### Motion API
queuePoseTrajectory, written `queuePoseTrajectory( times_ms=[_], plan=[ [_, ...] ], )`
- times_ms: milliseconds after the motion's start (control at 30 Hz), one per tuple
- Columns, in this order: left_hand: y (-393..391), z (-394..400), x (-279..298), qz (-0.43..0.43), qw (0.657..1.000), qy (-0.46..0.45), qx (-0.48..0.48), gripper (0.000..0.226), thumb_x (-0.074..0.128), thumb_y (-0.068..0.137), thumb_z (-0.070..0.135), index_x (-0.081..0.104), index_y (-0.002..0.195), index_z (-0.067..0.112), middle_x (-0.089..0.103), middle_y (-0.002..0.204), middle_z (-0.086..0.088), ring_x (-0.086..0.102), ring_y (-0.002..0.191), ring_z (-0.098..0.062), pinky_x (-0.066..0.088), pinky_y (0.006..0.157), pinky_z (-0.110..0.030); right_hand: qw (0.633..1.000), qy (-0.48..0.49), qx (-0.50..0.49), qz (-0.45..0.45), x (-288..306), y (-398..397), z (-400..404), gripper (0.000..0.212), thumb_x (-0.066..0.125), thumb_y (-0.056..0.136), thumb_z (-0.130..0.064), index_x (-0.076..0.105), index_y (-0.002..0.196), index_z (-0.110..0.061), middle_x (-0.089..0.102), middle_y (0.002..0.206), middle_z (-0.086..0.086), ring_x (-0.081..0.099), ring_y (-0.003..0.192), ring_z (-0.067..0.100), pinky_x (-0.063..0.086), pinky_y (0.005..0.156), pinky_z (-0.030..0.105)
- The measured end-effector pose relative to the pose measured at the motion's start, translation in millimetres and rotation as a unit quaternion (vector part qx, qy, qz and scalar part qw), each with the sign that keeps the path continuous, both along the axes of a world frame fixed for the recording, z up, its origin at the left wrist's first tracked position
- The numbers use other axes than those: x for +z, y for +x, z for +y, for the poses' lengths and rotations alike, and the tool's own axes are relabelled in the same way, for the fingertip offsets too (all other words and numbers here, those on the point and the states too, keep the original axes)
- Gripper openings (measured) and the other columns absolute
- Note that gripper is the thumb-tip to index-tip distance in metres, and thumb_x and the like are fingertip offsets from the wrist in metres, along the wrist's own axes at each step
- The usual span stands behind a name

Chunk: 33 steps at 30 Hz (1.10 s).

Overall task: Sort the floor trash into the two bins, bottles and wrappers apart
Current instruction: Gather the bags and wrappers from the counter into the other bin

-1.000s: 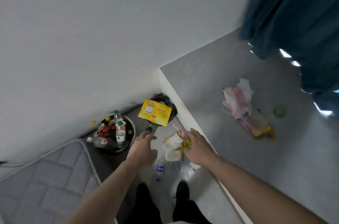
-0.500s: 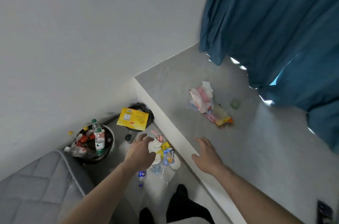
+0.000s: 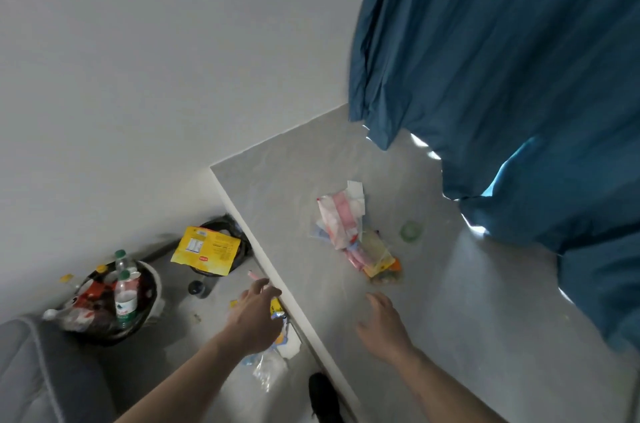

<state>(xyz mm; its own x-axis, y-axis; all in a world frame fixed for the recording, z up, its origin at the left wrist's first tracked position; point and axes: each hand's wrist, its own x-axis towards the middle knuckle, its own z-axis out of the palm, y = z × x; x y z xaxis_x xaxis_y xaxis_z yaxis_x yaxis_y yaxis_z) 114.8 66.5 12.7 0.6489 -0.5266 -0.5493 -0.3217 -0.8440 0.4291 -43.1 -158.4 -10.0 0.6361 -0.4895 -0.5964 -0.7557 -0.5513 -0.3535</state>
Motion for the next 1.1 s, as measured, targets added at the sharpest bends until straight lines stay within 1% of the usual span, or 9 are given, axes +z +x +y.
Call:
queuePoseTrajectory(
  times_ms=[200, 400, 533, 667, 767, 833, 900, 967, 1100],
  plan=[
    [10.9, -126.7, -44.9, 0.016, 0.998, 0.045, -0.048, 0.066, 0.059, 0.08, 0.03, 0.045, 0.144, 0.031, 0.016, 0.163, 0.0, 0.036, 0.139, -0.033, 0.035, 0.113, -0.044, 1.0, 0.002, -0.03, 0.008, -54.5, 23.0, -122.1, 0.071, 0.071, 0.084, -0.03, 0.041, 0.146, -0.015, 0.039, 0.152, 0.008, 0.038, 0.141, 0.026, 0.034, 0.113, 0.032],
    [49.9, -239.8, -118.2, -0.008, 0.994, 0.052, -0.095, 0.07, 0.058, 0.086, 0.024, 0.035, 0.15, 0.037, -0.003, 0.167, 0.001, 0.025, 0.146, -0.034, 0.038, 0.112, -0.046, 0.99, 0.001, -0.142, 0.001, -148.6, 47.5, -201.5, 0.082, 0.076, 0.063, -0.057, 0.053, 0.137, -0.028, 0.061, 0.126, 0.005, 0.059, 0.119, 0.029, 0.048, 0.094, 0.035],
    [76.1, -286.3, -180.0, -0.023, 0.991, 0.057, -0.12, 0.068, 0.061, 0.087, 0.024, 0.038, 0.149, 0.041, -0.014, 0.167, -0.003, 0.01, 0.151, -0.036, 0.032, 0.116, -0.048, 0.983, 0.003, -0.184, 0.006, -204.4, 74.6, -225.8, 0.091, 0.08, 0.074, -0.049, 0.04, 0.147, -0.012, 0.046, 0.145, 0.016, 0.046, 0.134, 0.033, 0.039, 0.106, 0.037],
    [101.2, -313.7, -242.7, -0.052, 0.992, 0.041, -0.108, 0.056, 0.066, 0.09, 0.045, 0.048, 0.142, 0.046, -0.024, 0.164, -0.007, -0.011, 0.152, -0.039, 0.013, 0.122, -0.055, 0.973, -0.001, -0.232, 0.018, -265.1, 95.1, -232.9, 0.118, 0.076, 0.055, -0.077, 0.037, 0.147, -0.014, 0.046, 0.142, 0.017, 0.046, 0.13, 0.038, 0.046, 0.102, 0.043],
    [125.0, -328.1, -275.4, -0.064, 0.994, 0.036, -0.078, 0.047, 0.072, 0.085, 0.04, 0.061, 0.13, 0.046, -0.025, 0.163, -0.008, -0.02, 0.15, -0.04, 0.004, 0.122, -0.055, 0.966, -0.04, -0.249, 0.062, -291.5, 105.5, -226.0, 0.125, 0.068, 0.043, -0.092, 0.04, 0.139, -0.017, 0.045, 0.14, 0.014, 0.043, 0.13, 0.036, 0.048, 0.095, 0.046],
    [140.3, -333.0, -294.3, -0.043, 0.996, 0.041, -0.07, 0.04, 0.07, 0.08, 0.042, 0.067, 0.12, 0.048, -0.016, 0.166, -0.008, -0.022, 0.149, -0.039, 0.003, 0.123, -0.058, 0.962, -0.076, -0.252, 0.075, -299.0, 109.3, -222.0, 0.117, 0.073, 0.043, -0.087, 0.041, 0.131, -0.016, 0.043, 0.137, 0.014, 0.042, 0.127, 0.036, 0.047, 0.091, 0.047],
    [148.7, -330.1, -315.6, -0.016, 0.995, 0.056, -0.082, 0.043, 0.062, 0.072, 0.051, 0.068, 0.115, 0.049, 0.009, 0.168, -0.004, -0.017, 0.152, -0.036, 0.008, 0.122, -0.06, 0.956, -0.092, -0.267, 0.075, -309.2, 108.8, -224.1, 0.108, 0.082, 0.046, -0.076, 0.041, 0.125, -0.015, 0.046, 0.134, 0.015, 0.044, 0.124, 0.037, 0.046, 0.088, 0.045],
    [146.2, -324.1, -329.1, -0.005, 0.992, 0.073, -0.103, 0.056, 0.058, 0.071, 0.059, 0.063, 0.125, 0.048, 0.029, 0.162, 0.002, -0.002, 0.154, -0.03, 0.017, 0.121, -0.058, 0.957, -0.085, -0.266, 0.083, -315.7, 106.4, -232.0, 0.098, 0.083, 0.054, -0.07, 0.044, 0.123, -0.013, 0.051, 0.13, 0.014, 0.049, 0.121, 0.037, 0.043, 0.082, 0.041],
    [120.6, -316.6, -313.6, 0.013, 0.989, 0.086, -0.123, 0.063, 0.065, 0.083, 0.054, 0.051, 0.142, 0.038, 0.039, 0.155, 0.004, 0.022, 0.148, -0.025, 0.03, 0.118, -0.049, 0.97, -0.014, -0.234, 0.058, -319.8, 94.8, -243.1, 0.054, 0.078, 0.074, -0.054, 0.068, 0.103, -0.01, 0.072, 0.105, 0.01, 0.068, 0.099, 0.032, 0.056, 0.077, 0.036]
  ],
)
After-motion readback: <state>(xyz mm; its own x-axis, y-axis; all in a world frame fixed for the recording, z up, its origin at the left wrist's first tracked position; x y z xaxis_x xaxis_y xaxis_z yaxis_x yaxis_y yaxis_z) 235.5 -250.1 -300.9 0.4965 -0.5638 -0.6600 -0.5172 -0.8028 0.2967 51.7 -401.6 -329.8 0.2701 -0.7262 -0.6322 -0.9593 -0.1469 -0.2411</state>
